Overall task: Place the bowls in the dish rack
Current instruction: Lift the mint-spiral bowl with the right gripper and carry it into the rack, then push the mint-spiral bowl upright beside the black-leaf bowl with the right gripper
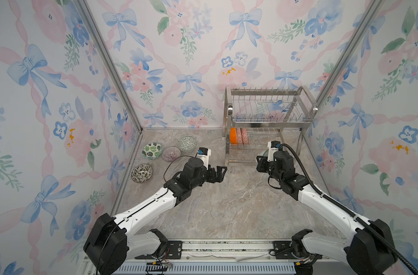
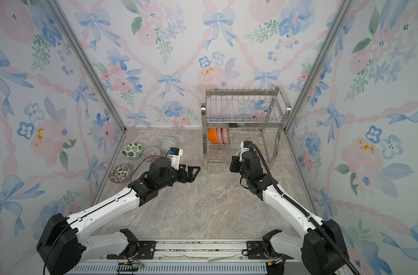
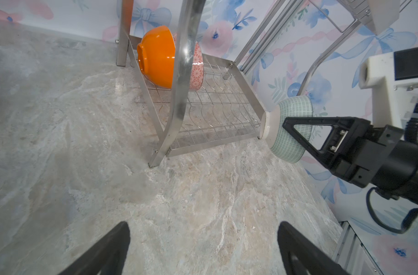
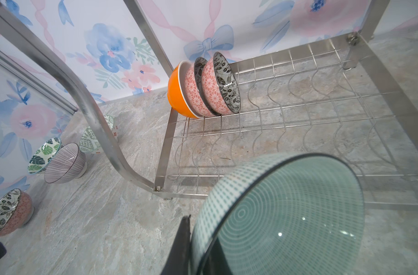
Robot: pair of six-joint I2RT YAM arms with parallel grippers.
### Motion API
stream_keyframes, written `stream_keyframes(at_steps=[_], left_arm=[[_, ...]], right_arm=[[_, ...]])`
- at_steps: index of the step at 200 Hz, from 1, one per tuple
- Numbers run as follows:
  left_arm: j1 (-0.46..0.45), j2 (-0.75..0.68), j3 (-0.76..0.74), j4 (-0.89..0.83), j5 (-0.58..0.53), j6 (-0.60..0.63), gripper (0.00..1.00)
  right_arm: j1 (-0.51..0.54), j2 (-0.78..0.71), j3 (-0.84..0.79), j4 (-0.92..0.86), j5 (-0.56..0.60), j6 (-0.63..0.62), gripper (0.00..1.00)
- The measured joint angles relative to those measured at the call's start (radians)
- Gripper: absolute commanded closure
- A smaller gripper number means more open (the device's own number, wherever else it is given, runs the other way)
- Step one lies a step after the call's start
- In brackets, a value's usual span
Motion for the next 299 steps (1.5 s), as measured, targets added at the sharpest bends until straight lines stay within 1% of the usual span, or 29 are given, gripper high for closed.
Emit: stream_keyframes(at_steps=[27, 47, 96, 116, 158, 187, 218, 274, 299], left_arm=[[-0.065, 0.104, 0.067, 0.047, -0.092, 0.07, 0.02], [-0.095, 0.186, 0.132, 0.067, -0.144, 0.126, 0.02], [-0.121, 0.311, 0.245, 0.076, -0.204, 0.211, 0.02], [-0.126, 0.329, 0.267, 0.082, -0.209, 0.237, 0.02], [-0.132, 0.367, 0.303, 0.084, -0.212, 0.288, 0.02], [-0.132, 0.402, 0.335, 0.082, -0.204, 0.327, 0.02], [-0.132, 0.414, 0.355, 0.068, -0.201, 0.351, 0.02], [-0.132, 0.449, 0.389, 0.052, -0.193, 0.381, 0.02], [-0.132, 0.46, 0.398, 0.043, -0.185, 0.39, 0.02]], right_arm=[[-0.052, 0.031, -0.005, 0.078, -0.024, -0.016, 1.0], [-0.096, 0.071, -0.005, 0.138, -0.061, -0.025, 1.0], [-0.193, 0.217, 0.005, 0.246, -0.175, -0.017, 1.0], [-0.221, 0.283, 0.024, 0.279, -0.223, -0.015, 1.0], [-0.256, 0.37, 0.065, 0.363, -0.313, -0.017, 1.0], [-0.3, 0.454, 0.098, 0.478, -0.409, 0.005, 1.0], [-0.317, 0.56, 0.153, 0.563, -0.488, 0.032, 1.0], [-0.325, 0.722, 0.217, 0.749, -0.599, 0.137, 1.0], [-0.326, 0.769, 0.249, 0.811, -0.628, 0.183, 1.0]])
